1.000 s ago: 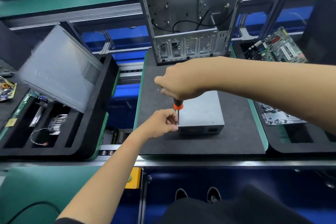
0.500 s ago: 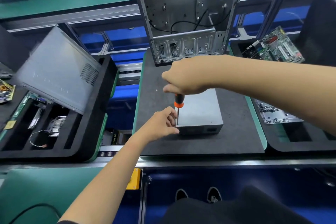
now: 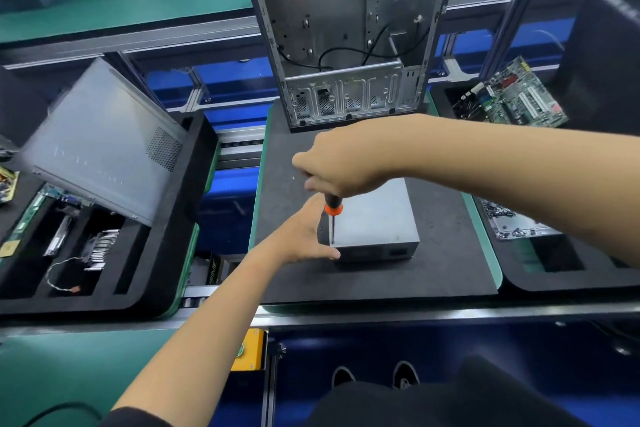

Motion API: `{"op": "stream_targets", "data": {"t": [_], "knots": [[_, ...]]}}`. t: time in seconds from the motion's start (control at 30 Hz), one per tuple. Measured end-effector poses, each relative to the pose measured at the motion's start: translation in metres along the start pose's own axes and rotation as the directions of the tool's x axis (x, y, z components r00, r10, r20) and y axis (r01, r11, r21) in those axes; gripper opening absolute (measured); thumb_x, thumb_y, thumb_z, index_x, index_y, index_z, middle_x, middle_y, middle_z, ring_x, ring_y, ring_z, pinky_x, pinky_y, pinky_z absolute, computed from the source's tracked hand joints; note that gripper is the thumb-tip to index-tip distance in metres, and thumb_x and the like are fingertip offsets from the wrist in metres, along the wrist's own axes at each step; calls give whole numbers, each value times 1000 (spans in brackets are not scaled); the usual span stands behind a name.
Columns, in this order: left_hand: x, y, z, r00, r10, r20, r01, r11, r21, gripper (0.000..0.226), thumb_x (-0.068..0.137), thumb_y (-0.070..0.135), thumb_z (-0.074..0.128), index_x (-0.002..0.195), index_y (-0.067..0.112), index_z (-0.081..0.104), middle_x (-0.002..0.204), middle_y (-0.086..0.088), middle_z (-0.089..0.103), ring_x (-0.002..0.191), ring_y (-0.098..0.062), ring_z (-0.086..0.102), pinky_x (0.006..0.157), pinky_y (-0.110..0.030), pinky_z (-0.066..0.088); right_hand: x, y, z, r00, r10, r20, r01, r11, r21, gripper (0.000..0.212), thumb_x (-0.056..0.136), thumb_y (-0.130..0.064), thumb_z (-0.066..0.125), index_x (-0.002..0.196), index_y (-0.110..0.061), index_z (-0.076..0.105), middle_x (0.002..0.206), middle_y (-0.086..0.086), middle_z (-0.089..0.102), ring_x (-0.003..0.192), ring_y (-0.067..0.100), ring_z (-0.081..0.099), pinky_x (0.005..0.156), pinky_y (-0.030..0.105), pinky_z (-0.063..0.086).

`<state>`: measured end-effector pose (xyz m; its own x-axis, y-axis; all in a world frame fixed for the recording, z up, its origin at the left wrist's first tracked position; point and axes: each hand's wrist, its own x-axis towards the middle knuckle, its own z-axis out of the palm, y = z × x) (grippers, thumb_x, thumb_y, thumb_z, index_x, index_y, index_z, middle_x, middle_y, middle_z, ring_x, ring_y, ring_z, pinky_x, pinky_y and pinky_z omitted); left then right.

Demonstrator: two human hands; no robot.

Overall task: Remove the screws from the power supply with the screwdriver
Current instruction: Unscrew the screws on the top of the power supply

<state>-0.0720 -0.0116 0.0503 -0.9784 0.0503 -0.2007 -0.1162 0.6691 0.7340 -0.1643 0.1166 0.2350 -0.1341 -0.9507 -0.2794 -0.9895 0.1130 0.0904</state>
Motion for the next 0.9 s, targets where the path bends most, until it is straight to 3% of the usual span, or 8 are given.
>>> {"op": "stream_targets", "data": {"t": [0.2,0.3,0.37,0.47,0.53,0.67,0.77,0.9], "knots": [[-8,3,0,999,8,-48,-9,1000,-24,94,64,41,81,139,39,25,140,24,27,127,3,30,98,-25,37,-11,4,-16,985,-170,13,148,888,435,27,75,0,63,89,-20,50,81,-13,56,70,0,50,54,10,37],[-13,5,1,995,37,-93,-35,999,21,68,68,36,81,122,31,40,124,13,37,110,-1,41,84,-14,39,-7,3,-9,997,-80,8,73,944,321,14,85,-23,61,89,-17,50,77,-10,58,68,3,51,53,18,38],[-18,6,3,991,40,-129,-33,998,58,44,72,28,81,103,26,51,104,14,43,91,-1,45,74,-11,39,-3,3,-5,1000,22,11,-23,989,149,28,96,-41,42,91,-14,47,76,3,64,66,18,58,54,31,39],[-21,9,4,993,17,-117,-11,999,48,23,76,22,78,87,21,58,85,14,53,77,-3,51,68,-11,41,-1,2,-1,999,-28,-35,32,990,134,25,100,-36,39,93,-14,46,75,2,61,66,18,55,52,31,34],[-20,13,5,993,19,-116,-13,999,52,18,77,19,77,85,16,61,80,11,57,73,-5,54,66,-11,41,-5,2,-7,991,-127,-38,133,959,249,11,94,-27,53,91,-19,47,72,-15,54,68,2,49,54,22,33],[-15,18,2,996,6,-89,1,997,78,15,75,14,77,80,11,63,74,8,59,70,-10,57,67,-15,44,-9,3,-16,988,-154,-4,145,920,363,23,78,-7,63,92,-22,52,81,-15,53,71,-1,48,56,18,36],[-7,21,-5,1000,-31,-8,31,990,136,15,74,15,77,76,16,62,72,5,61,68,-9,57,63,-14,43,-6,2,-12,997,-76,-11,76,952,296,18,81,-14,62,95,-20,52,76,-14,50,67,1,46,53,22,33],[6,27,-14,990,-58,126,29,975,220,20,71,16,77,70,24,58,72,7,59,66,0,53,56,-8,38,-2,2,-8,1000,-20,-3,20,956,294,15,88,-32,55,84,-19,48,70,-6,59,66,19,65,53,29,42]]}}
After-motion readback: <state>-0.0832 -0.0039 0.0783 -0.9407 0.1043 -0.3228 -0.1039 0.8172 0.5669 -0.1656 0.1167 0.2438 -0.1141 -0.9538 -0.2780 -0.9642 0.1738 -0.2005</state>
